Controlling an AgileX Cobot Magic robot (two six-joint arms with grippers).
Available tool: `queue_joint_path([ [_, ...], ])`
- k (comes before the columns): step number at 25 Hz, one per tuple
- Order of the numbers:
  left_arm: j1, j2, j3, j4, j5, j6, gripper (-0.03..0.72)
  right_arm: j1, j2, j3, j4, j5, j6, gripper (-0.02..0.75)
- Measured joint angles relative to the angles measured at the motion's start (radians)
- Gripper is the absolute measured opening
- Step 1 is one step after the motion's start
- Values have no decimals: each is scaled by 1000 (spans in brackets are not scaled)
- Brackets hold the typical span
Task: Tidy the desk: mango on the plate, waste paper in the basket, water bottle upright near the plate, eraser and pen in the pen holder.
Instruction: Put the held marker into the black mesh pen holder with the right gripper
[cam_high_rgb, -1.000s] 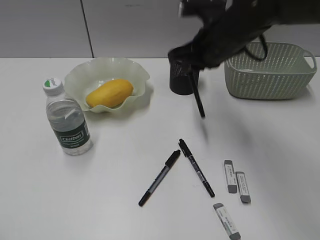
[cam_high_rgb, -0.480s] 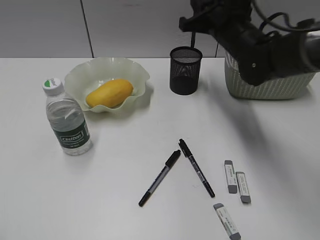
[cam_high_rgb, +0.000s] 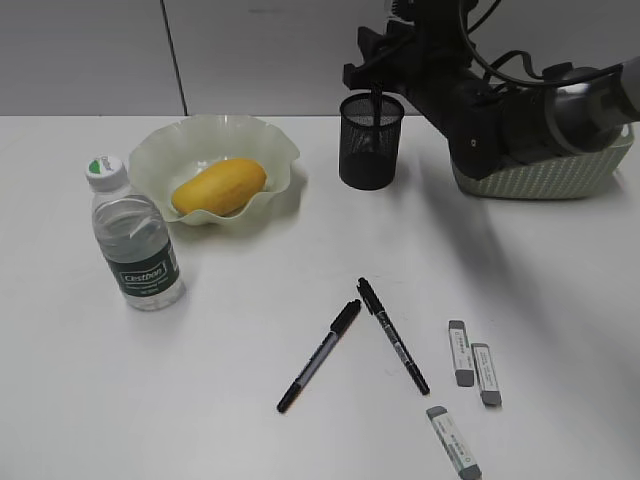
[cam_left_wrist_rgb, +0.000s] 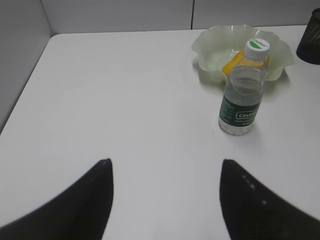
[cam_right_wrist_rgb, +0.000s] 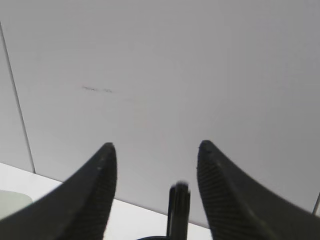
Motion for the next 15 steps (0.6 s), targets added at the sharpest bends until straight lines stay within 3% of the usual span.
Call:
queue_joint_path([
  [2,0,0,0,0,0,0,499,0,-6,0,0,10,0,460],
  [5,0,0,0,0,0,0,499,0,-76,7,0,134,0,503],
  [9,0,0,0,0,0,0,499,0,-294,7,-28,632,0,501],
  [11,0,0,0,0,0,0,499,0,-427,6,-50,933,0,475],
  [15,0,0,0,0,0,0,499,0,-650,101,-79,1376,2,417],
])
